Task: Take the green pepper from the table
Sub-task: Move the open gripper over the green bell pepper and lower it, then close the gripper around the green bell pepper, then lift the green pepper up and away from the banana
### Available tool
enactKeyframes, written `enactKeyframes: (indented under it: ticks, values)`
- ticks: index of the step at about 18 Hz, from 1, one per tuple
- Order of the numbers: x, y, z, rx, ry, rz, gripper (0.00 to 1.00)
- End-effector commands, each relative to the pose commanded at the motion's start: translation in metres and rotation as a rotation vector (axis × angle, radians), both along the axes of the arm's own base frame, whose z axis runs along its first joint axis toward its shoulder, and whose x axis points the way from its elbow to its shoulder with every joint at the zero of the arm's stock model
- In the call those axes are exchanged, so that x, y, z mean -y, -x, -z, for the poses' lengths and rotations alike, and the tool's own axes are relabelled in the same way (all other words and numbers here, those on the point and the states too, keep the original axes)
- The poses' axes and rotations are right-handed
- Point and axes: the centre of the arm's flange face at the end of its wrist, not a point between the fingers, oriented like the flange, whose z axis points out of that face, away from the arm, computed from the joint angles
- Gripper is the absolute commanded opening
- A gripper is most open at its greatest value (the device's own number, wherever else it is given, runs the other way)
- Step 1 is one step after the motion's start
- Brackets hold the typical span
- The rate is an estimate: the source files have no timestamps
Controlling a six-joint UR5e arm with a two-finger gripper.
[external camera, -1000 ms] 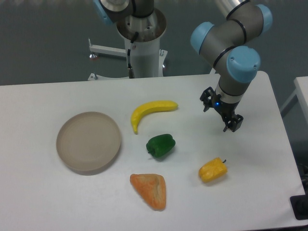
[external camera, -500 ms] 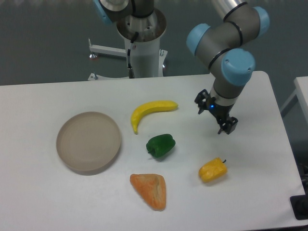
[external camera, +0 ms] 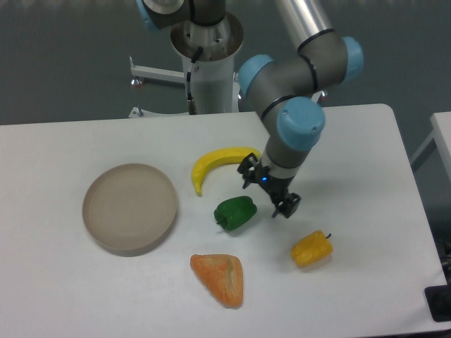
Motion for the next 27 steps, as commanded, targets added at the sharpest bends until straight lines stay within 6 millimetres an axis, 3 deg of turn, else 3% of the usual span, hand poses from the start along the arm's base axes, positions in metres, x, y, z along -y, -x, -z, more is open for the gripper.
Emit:
enactKeyframes:
  ticks: [7, 11, 15, 19, 21, 25, 27]
  values:
    - [-0.005, -0.011, 0.014, 0.016, 0.021, 0.015, 1.00]
    - [-0.011, -0.020, 0.040, 0.034, 0.056, 0.028, 1.00]
    - [-0.010, -0.020, 0.045, 0.032, 0.059, 0.044, 1.00]
    - [-0.009, -0.020, 0.043, 0.032, 0.059, 0.044, 0.42]
    - [-0.007, -0.018, 0.040, 0.037, 0.056, 0.036, 0.22]
    - [0.012, 0.002, 0.008, 0.028, 0.038, -0.017, 0.22]
    - [0.034, 0.018, -0.025, 0.028, 0.030, -0.045, 0.21]
